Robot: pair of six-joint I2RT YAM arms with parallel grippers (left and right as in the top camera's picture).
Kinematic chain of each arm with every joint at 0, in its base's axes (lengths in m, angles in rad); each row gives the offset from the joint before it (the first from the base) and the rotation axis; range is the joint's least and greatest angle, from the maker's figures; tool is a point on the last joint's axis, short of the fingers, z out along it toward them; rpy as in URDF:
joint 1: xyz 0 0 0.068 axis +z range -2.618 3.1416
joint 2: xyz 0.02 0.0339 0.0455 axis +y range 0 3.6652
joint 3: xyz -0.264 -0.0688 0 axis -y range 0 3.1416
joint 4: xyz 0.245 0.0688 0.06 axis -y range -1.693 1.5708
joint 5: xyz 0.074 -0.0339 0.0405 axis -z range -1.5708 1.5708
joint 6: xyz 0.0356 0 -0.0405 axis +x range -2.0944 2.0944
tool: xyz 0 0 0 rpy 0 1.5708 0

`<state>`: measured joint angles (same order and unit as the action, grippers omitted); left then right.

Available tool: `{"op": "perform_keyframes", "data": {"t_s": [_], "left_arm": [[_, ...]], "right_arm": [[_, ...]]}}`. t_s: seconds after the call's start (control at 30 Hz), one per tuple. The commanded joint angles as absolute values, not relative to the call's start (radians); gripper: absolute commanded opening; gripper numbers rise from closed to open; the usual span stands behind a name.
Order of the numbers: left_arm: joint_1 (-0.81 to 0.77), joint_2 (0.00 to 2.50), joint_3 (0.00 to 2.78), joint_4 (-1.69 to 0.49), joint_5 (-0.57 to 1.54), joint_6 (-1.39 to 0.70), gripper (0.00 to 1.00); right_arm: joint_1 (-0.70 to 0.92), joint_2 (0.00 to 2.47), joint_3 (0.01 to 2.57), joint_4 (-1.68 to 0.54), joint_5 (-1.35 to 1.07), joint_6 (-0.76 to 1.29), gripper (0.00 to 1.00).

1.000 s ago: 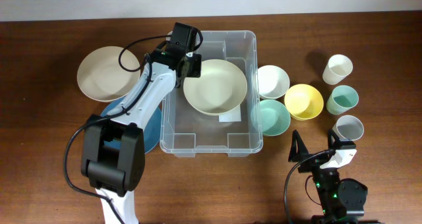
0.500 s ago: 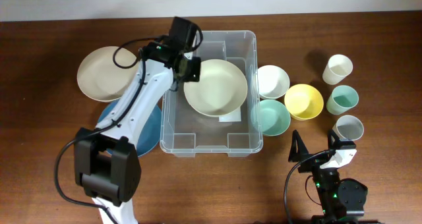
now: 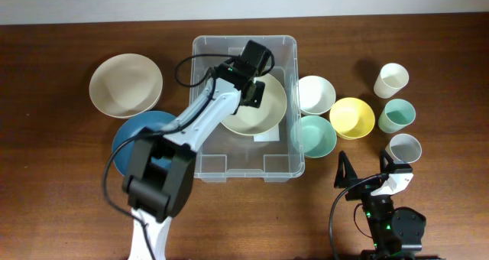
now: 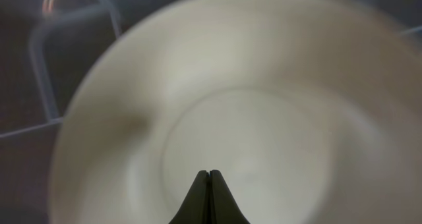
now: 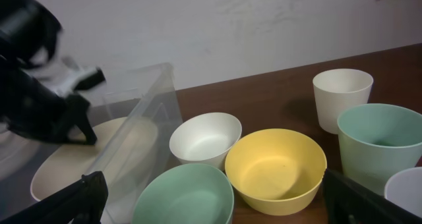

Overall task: Pack container
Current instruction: 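Lower the cream plate into the clear container and release it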

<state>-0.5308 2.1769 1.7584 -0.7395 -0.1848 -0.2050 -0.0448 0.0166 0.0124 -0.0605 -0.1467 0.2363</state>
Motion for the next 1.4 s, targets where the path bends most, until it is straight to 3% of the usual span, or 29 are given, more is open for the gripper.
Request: {"op": "perform_keyframes", "data": {"t_s": [0.0, 0.4, 1.37], "left_arm": [[-0.525, 2.238, 1.767, -0.698, -0.233, -0.139, 0.01], [-0.525, 2.280, 1.767, -0.500, -0.352, -0.069, 0.01], [-0.487, 2.342, 1.767, -0.351, -0.368, -0.050, 0.01]], "right_arm": [[-0.039, 0.011, 0.006, -0.064, -0.146, 0.244, 0.99], [-0.039, 0.011, 0.006, -0.064, -0.146, 0.244, 0.99], [-0.039, 0.011, 0.006, -0.064, -0.146, 0.244, 0.99]]}}
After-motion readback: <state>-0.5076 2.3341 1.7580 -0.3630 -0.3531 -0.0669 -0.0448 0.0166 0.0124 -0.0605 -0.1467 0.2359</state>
